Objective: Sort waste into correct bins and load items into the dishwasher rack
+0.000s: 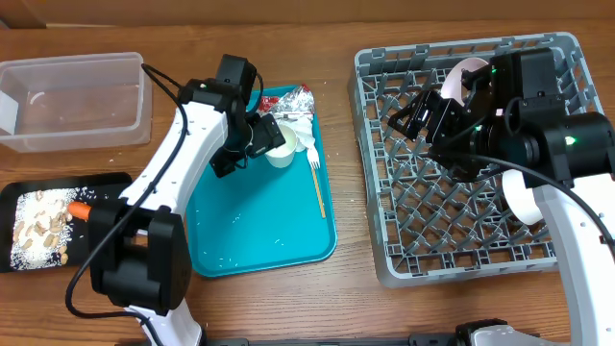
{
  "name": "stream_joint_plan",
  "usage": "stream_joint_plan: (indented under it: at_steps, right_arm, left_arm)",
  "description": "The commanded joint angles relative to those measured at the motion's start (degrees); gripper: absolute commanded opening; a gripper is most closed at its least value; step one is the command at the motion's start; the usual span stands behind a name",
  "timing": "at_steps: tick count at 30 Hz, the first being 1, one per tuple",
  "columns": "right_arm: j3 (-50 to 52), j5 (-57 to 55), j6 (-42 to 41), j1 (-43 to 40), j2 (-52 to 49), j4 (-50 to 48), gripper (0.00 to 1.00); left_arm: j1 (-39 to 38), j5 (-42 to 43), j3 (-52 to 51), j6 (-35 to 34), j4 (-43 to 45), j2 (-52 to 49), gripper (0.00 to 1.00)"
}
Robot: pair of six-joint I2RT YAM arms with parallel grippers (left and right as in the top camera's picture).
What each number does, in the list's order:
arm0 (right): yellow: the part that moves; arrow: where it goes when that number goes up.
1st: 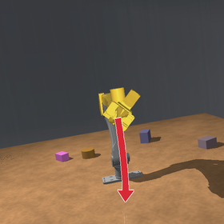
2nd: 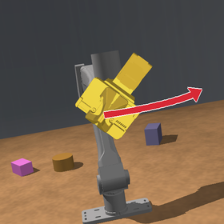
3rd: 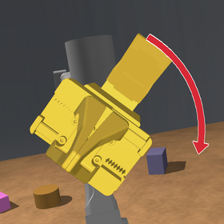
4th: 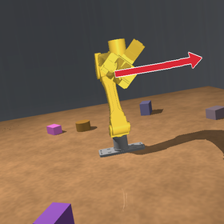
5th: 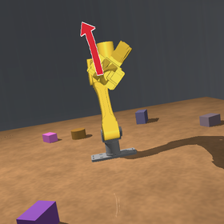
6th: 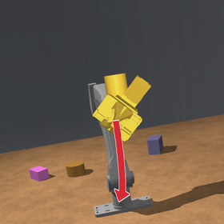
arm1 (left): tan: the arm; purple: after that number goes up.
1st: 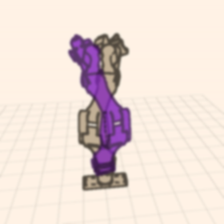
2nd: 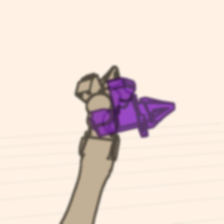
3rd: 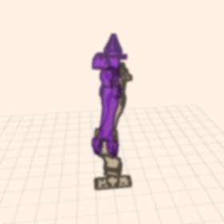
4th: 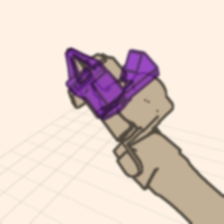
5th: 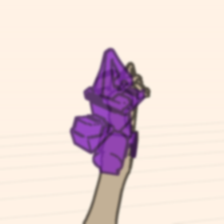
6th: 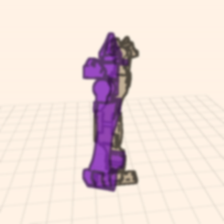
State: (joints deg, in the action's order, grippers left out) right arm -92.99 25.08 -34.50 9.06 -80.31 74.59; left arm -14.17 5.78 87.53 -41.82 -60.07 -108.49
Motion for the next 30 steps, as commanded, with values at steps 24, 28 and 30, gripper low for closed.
stream_joint_plan:
  at_steps: [24, 28, 30]
  right_arm:
    - [-0.72, 0.04, 0.46, 0.09, 0.02, -0.20, 1.00]
    - [-0.72, 0.04, 0.46, 0.09, 0.02, -0.17, 1.00]
    - [-0.72, 0.04, 0.46, 0.09, 0.02, -0.20, 1.00]
  left_arm:
    - [-0.55, -1.70, -1.44, -2.12, 6.34, -4.35, 0.71]
    - [-1.27, -1.75, -1.57, -2.10, 6.32, -4.35, 0.63]
    - [-1.36, -1.75, -1.57, -2.12, 6.36, -4.35, 0.59]
